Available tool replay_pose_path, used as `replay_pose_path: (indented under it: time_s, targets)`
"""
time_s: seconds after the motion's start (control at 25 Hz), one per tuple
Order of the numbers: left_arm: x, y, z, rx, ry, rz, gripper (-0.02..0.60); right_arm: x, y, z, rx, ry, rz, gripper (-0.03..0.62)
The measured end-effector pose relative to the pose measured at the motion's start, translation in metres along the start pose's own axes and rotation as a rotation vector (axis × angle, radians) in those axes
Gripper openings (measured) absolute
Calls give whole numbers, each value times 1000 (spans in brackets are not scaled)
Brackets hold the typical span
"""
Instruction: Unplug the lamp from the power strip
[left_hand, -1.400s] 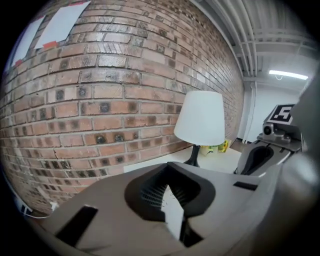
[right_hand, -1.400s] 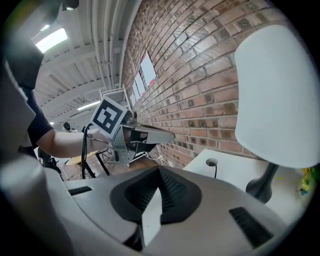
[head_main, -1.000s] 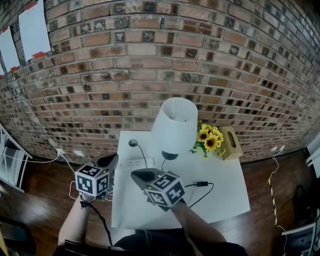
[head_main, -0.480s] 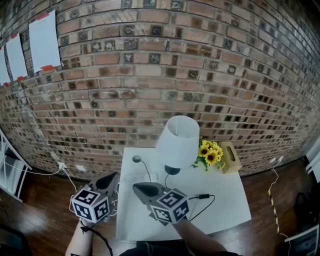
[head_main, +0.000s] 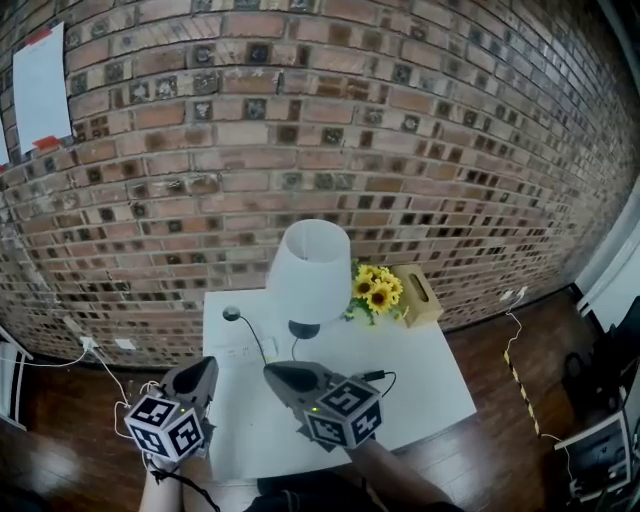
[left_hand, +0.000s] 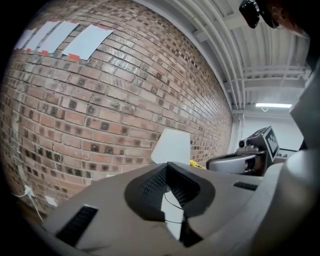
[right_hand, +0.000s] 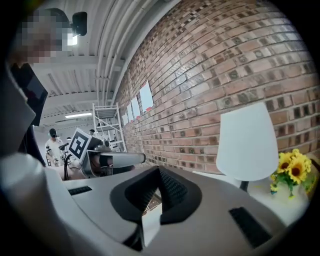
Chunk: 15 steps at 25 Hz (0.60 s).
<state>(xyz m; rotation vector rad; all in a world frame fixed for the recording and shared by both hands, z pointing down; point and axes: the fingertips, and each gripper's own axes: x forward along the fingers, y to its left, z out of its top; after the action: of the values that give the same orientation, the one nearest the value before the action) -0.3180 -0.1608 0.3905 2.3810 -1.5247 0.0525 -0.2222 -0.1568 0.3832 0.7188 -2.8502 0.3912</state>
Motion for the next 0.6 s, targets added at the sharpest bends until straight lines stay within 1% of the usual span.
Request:
replay_pose_path:
  time_s: [0.08,0.28,0.36,0.52,0.6]
  targets:
    - [5,-11,4,6,-7,-17,12,-11,-5,1,-7,-9,-26,3]
    - [17,-57,23,102,-36,-79,12,-40,-20,9,-25,-58,-78,3]
    - [23,-73,25,121,-34,-99,12,-57,-29,15,-18,-90,-102,3]
    - [35,-105,27,91,-35,-115,14,-96,-43,21,-21,-127,-124,3]
    - [44,-128,28,69,-42,-140,12,-117,-50,17,-17,-131,-134,3]
